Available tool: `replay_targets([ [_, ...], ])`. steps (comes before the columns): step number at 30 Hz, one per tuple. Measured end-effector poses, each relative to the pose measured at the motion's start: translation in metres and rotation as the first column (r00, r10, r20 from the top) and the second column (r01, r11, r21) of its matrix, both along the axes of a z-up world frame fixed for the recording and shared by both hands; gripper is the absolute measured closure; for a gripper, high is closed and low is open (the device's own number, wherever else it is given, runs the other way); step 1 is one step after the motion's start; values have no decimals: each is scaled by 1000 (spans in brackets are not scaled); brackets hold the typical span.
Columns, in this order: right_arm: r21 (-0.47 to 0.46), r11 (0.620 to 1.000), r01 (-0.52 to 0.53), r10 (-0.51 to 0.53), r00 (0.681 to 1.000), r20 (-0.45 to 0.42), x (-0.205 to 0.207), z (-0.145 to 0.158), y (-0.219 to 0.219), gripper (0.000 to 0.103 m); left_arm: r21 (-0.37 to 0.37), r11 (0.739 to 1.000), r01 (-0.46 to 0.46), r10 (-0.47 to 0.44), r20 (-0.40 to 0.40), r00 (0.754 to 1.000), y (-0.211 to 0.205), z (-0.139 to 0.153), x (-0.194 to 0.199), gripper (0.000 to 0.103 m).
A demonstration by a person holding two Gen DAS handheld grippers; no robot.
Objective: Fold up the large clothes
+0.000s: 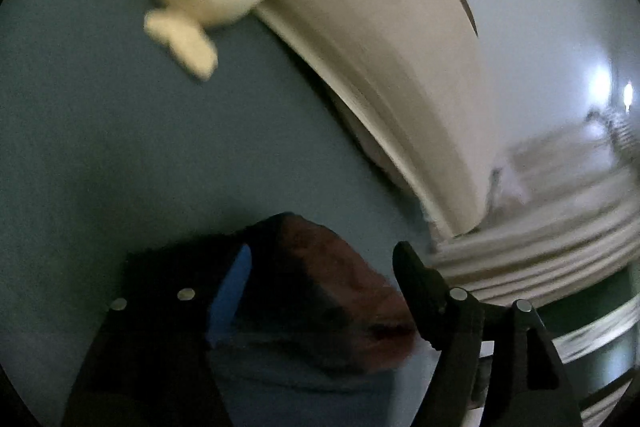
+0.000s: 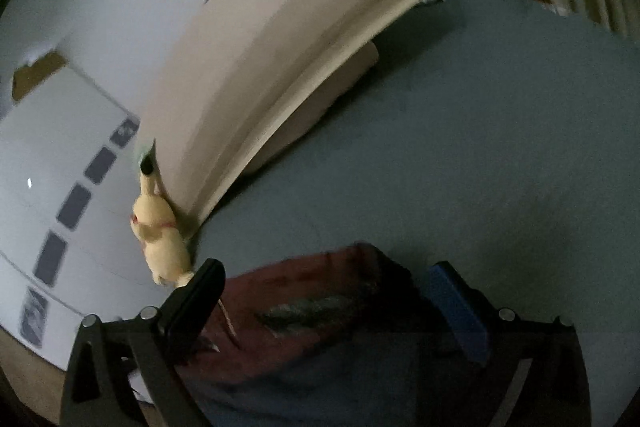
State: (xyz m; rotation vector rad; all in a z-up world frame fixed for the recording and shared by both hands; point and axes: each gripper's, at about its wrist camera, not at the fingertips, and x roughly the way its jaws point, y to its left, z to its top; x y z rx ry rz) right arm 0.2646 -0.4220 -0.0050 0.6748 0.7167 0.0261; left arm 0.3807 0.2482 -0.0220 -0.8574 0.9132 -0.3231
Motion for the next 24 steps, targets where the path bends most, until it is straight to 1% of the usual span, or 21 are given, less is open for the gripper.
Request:
replay_targets([
  [1, -38, 999, -17, 17, 1000, 5, -2, -1, 2, 0, 113, 993, 25, -27, 22, 999, -3, 2, -4, 29],
  [2, -77, 996, -35, 35, 999, 2, -6, -4, 3, 0, 214, 975, 62, -70, 31, 997, -8, 1, -6, 29],
  [3, -103, 993, -55, 54, 998, -8, -9, -9, 3, 0, 305, 947, 100, -114, 30, 993, -14, -4, -8, 29],
  [4, -117, 990, -81, 79, 997, -23, -12, -18, 3, 0, 366, 923, 124, -142, 24, 990, -21, -8, -9, 29],
  [5, -131, 986, -101, 95, 994, -49, -14, -27, 5, 0, 440, 882, 168, -190, 6, 982, -31, -17, -10, 29],
  [6, -144, 983, -115, 105, 992, -74, -13, -35, 6, 0, 487, 848, 211, -232, -17, 973, -41, -27, -10, 29],
  [7, -154, 979, -134, 120, 988, -96, -11, -43, 7, 0, 512, 826, 234, -255, -29, 966, -46, -33, -10, 29],
  [8, -154, 977, -150, 134, 985, -108, -8, -49, 7, 0, 527, 812, 253, -278, -33, 960, -51, -38, -10, 29],
  [9, -157, 974, -166, 148, 982, -118, -3, -55, 10, 1, 524, 809, 266, -294, -31, 955, -56, -42, -7, 29],
  [12, -157, 967, -203, 187, 976, -111, 12, -62, 16, 1, 488, 819, 302, -333, -23, 942, -65, -48, 6, 29],
  [13, -162, 962, -219, 203, 973, -110, 20, -63, 18, 1, 488, 815, 311, -342, -28, 939, -68, -51, 12, 29],
  [14, -170, 958, -232, 215, 970, -114, 26, -66, 19, 1, 494, 808, 320, -345, -42, 938, -71, -55, 20, 29],
  [16, -174, 955, -240, 219, 967, -131, 39, -75, 19, 1, 499, 804, 324, -344, -55, 937, -82, -61, 33, 29],
  [18, -188, 954, -233, 209, 968, -141, 49, -83, 17, 2, 488, 813, 317, -341, -42, 939, -83, -61, 43, 29],
  [19, -184, 955, -234, 211, 968, -138, 52, -85, 19, 5, 482, 817, 316, -344, -31, 938, -85, -59, 42, 29],
  [20, -171, 955, -241, 219, 966, -135, 56, -88, 18, 14, 479, 819, 317, -349, -23, 937, -84, -58, 44, 29],
  [21, -166, 954, -250, 229, 964, -134, 58, -88, 17, 22, 479, 818, 318, -352, -19, 936, -85, -56, 45, 31],
  [22, -166, 951, -260, 240, 961, -135, 61, -88, 19, 41, 483, 818, 313, -348, -18, 937, -87, -55, 47, 38],
  [23, -159, 950, -267, 247, 959, -137, 65, -88, 19, 60, 494, 813, 308, -339, -28, 940, -89, -56, 51, 67],
  [24, -140, 954, -264, 245, 959, -141, 69, -87, 18, 73, 527, 794, 302, -323, -55, 945, -91, -60, 56, 88],
])
